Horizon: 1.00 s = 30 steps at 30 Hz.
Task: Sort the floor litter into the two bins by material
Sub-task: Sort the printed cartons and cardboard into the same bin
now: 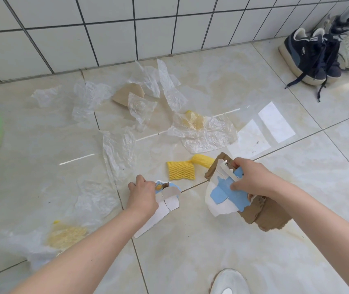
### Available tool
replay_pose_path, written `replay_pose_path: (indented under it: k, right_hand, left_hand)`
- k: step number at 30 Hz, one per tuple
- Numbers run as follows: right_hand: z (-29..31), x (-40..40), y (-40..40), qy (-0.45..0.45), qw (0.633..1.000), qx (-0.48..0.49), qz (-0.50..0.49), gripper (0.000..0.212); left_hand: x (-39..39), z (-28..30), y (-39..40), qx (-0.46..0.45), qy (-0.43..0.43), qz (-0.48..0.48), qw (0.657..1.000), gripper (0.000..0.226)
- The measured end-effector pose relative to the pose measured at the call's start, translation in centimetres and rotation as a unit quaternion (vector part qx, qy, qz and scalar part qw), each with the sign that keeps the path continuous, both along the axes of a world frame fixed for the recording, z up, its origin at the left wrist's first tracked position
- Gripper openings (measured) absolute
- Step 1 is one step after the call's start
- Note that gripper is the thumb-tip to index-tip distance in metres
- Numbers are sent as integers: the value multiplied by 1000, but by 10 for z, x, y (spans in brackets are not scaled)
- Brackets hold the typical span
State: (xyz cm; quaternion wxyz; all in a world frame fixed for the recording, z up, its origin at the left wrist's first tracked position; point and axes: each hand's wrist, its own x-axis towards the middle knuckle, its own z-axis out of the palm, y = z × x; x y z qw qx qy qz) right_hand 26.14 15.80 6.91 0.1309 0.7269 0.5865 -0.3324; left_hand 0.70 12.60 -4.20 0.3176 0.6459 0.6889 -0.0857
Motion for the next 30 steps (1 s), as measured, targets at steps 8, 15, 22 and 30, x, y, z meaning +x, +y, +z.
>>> replay_pose_path:
  k: [8, 15, 22, 30]
  right_hand:
    - [2, -29, 3, 134, 991, 13, 6, 25]
    - [3, -79, 64, 246, 949, 169, -101, 22]
    - [-28, -164, 167, 276, 941, 176, -91, 29]
    - [-63, -157, 181, 117, 980, 124, -105, 37]
  left_hand:
    - [-26, 27, -1, -34, -86, 44, 995, 21]
    - [-80, 59, 56, -20, -255, 231, 939, 29]
    - [-123, 48, 88, 22, -346, 390, 853, 28]
    - [-153, 33, 93, 47, -392, 481, 783, 22]
